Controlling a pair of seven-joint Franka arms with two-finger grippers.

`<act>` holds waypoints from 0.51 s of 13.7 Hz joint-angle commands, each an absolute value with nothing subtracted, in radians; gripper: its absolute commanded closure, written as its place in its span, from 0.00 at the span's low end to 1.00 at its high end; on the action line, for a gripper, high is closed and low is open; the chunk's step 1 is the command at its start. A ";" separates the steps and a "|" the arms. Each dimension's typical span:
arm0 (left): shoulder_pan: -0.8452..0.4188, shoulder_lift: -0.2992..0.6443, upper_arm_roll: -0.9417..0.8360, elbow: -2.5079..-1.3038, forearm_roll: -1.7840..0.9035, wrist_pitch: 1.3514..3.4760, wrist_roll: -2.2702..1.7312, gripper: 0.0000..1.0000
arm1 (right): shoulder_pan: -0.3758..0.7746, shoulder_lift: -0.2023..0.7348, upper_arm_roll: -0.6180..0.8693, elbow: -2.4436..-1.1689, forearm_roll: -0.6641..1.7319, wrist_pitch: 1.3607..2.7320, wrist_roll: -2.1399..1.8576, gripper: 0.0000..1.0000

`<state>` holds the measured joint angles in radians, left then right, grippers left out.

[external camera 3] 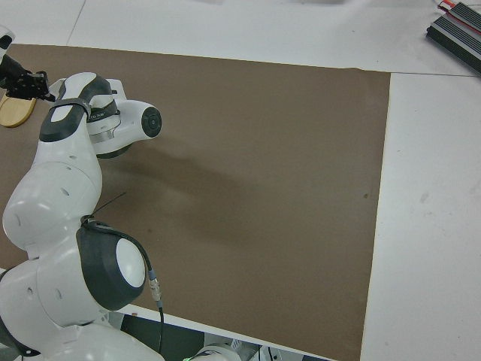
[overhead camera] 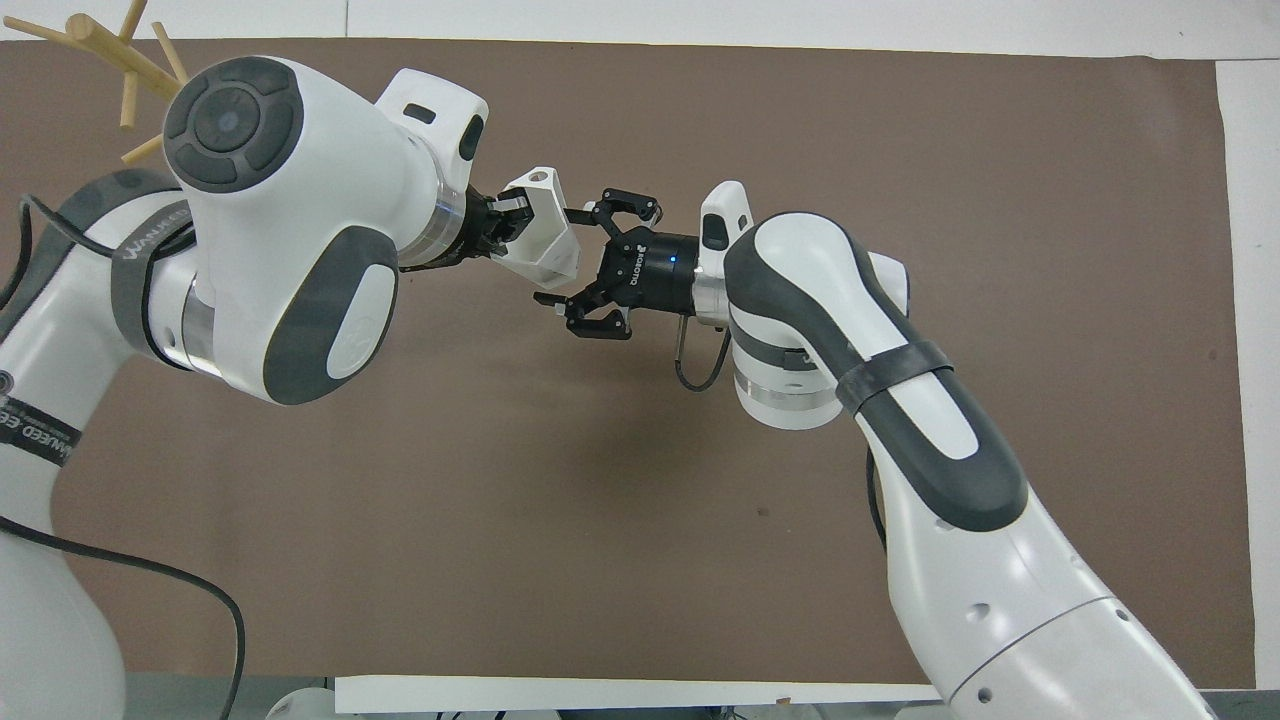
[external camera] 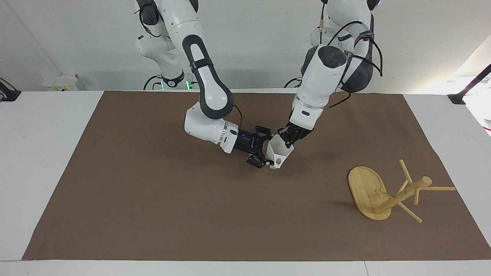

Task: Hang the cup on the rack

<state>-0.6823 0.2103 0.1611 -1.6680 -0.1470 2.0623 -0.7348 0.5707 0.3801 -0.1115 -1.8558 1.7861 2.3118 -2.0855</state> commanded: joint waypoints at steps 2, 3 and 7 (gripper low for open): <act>-0.631 0.199 0.166 -1.716 -0.138 2.260 -0.758 1.00 | 0.415 0.201 -0.103 -2.060 1.668 2.278 -2.085 0.01; -0.608 0.193 0.166 -1.753 -0.138 2.342 -0.765 1.00 | 0.343 0.177 -0.103 -2.094 1.613 2.240 -2.085 0.01; -0.565 0.095 0.166 -2.046 -0.137 2.775 -0.740 1.00 | 0.065 0.186 -0.104 -2.040 1.194 2.071 -2.045 0.01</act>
